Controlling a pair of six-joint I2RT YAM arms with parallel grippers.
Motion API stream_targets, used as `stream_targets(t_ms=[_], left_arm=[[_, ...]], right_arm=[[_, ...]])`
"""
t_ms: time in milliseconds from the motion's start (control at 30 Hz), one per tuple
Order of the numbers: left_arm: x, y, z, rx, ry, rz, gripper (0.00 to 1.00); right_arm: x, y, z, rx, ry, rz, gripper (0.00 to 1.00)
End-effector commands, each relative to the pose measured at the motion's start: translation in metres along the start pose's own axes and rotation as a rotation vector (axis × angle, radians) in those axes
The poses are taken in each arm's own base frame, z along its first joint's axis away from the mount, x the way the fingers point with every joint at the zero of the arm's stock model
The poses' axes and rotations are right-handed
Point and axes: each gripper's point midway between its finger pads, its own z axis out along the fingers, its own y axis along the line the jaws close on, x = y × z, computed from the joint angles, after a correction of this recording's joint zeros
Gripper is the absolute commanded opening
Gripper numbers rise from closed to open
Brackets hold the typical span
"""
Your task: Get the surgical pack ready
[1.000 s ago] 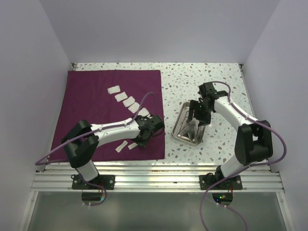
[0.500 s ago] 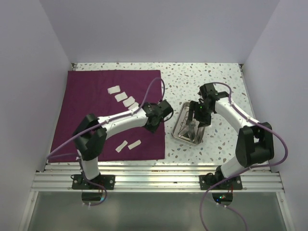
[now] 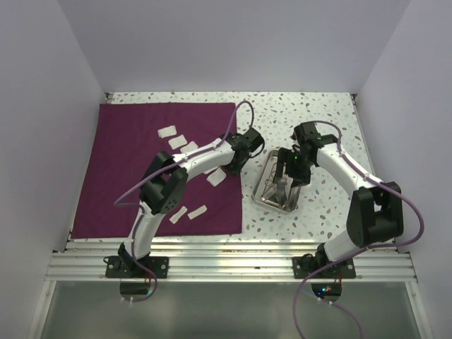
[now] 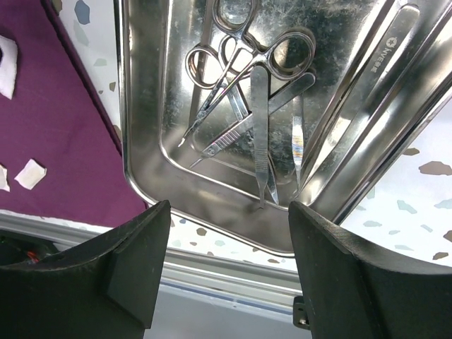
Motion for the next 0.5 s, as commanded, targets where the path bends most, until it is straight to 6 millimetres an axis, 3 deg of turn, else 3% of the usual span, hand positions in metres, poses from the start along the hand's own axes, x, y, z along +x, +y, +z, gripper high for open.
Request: stream_targets(t_ms=[0,200,467], left_arm=[[-0.004,0.0,-0.001,0.002,-0.008,0.026,0.41],[0.009,-0.001,0.012,-0.019,0.024,0.031,0.4],[0.017,-0.007,0.01,0.01,0.048,-0.009,0.38]], right_arm=[[-0.005,0.005,-0.016,-0.032,-0.036,-0.016,0.72],[-0.005,0.004,-0.013,-0.038,-0.025,-0.007,0.72],[-0.007,0.007,-0.008,-0.047,-0.011,-0.004,0.72]])
